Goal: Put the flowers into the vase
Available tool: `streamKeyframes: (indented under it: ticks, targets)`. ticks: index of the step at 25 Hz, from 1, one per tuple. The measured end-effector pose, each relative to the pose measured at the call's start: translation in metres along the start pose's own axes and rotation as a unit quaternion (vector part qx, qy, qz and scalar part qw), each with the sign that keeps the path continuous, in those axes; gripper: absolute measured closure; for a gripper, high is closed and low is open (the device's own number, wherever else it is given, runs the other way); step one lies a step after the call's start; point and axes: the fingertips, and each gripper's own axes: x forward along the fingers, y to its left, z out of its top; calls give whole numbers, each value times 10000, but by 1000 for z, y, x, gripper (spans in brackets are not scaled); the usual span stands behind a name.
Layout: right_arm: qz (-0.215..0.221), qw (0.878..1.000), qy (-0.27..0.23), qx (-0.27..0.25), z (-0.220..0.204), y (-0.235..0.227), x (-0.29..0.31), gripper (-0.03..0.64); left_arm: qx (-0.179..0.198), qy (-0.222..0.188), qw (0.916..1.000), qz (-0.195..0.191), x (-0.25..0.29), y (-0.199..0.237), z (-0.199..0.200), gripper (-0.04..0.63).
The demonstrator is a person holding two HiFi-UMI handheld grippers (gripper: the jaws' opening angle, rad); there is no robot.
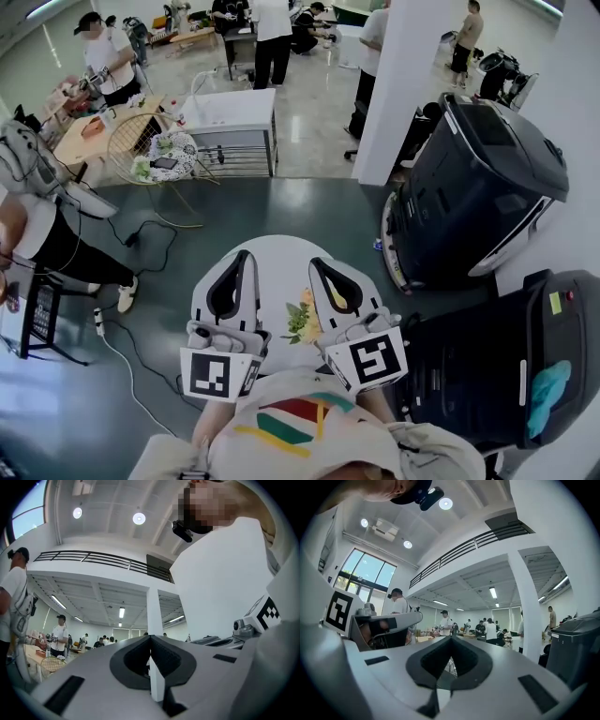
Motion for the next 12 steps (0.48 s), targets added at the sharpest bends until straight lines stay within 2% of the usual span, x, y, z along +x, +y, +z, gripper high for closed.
streamKeyframes:
  ticks: [12]
  targets:
    - [100,9998,-116,147,1,2,2,606,58,24,10000,31,0,3,1,588]
